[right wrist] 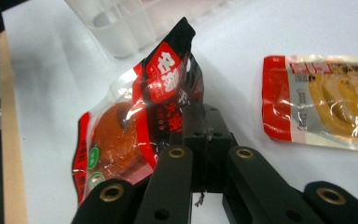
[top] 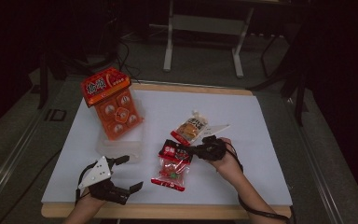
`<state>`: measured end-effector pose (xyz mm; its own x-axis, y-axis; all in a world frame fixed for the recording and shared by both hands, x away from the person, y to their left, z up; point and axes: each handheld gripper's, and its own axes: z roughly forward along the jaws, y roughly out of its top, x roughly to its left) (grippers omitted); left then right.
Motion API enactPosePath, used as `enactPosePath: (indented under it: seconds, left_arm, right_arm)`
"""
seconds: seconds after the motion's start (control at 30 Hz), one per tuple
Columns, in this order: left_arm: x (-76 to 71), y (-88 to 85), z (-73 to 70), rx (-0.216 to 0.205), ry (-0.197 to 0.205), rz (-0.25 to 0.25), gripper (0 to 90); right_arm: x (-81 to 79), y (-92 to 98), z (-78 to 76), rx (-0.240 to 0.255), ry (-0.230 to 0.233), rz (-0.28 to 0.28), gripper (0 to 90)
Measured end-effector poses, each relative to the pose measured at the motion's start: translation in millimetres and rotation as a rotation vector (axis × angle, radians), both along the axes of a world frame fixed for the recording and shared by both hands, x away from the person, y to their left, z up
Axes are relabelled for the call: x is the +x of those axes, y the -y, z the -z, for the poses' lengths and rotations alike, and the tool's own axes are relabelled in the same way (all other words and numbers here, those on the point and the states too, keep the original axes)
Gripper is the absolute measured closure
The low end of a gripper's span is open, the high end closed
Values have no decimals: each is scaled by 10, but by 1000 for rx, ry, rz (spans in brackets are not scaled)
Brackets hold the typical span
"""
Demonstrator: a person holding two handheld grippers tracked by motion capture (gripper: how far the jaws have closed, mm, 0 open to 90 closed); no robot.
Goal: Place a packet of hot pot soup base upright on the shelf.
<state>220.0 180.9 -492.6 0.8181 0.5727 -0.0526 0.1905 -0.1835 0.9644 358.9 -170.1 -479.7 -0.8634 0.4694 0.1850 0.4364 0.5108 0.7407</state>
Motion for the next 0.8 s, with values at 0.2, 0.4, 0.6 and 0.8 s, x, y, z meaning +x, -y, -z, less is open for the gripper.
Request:
enactPosePath:
  seconds: [0.2, 0.4, 0.6, 0.8]
  left_arm:
    - [-4, 5, -4, -7, -3, 7, 22]
    - [-6, 21, -3, 1, -3, 18, 22]
    - [4, 45, -5, 37, 8, 31, 23]
    - [25, 41, 3, 9, -8, 61, 31]
  right_arm:
    - [-77, -10, -105, 3, 29, -23, 900]
    - [-169, -32, -209, 8, 71, -43, 900]
    - [-239, -43, -293, 20, 96, -63, 900]
    - [-339, -43, -398, 37, 128, -90, 900]
